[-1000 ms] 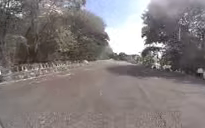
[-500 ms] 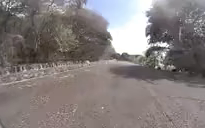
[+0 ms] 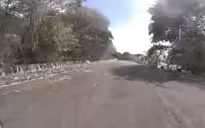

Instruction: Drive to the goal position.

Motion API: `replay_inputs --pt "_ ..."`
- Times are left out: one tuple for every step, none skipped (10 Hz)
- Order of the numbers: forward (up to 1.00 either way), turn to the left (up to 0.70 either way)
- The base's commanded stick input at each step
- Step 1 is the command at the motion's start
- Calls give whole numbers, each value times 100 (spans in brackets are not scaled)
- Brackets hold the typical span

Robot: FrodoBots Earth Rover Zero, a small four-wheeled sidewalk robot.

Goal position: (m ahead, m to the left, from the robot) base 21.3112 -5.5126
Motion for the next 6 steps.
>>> replay_inputs --pt "85 1" --pt "85 1" --pt "85 1" --pt "85 1" --pt "85 1" --pt "85 1"
